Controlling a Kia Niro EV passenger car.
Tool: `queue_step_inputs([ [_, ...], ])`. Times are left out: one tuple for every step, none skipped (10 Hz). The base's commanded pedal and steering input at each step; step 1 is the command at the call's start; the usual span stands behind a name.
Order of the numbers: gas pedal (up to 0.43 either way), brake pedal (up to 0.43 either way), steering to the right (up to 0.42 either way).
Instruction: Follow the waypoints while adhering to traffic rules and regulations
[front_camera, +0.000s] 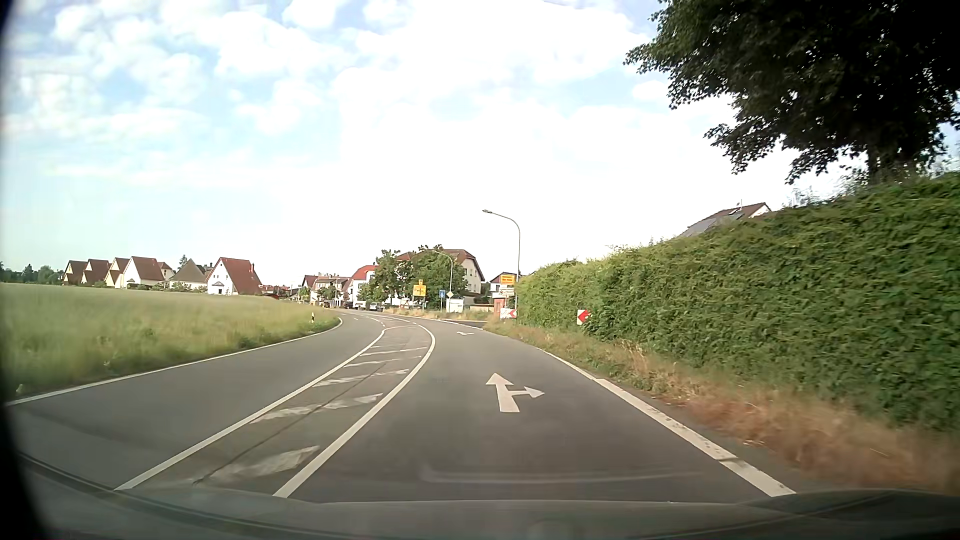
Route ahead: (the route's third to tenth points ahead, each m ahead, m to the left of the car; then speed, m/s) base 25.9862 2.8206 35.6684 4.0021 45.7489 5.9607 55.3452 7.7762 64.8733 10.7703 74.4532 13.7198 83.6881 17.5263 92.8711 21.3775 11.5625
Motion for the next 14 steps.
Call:
queue_step_inputs([
  [0.028, 0.03, -0.019],
  [0.028, 0.03, -0.019],
  [0.028, 0.03, -0.019],
  [0.028, 0.03, -0.019],
  [0.028, 0.03, -0.019],
  [0.028, 0.03, -0.019],
  [0.028, 0.03, -0.019],
  [0.028, 0.03, -0.019],
  [0.028, 0.03, -0.019],
  [0.028, 0.03, -0.019],
  [0.028, 0.024, -0.019],
  [0.028, 0.03, -0.019],
  [0.028, 0.03, -0.019],
  [0.028, 0.024, -0.018],
])
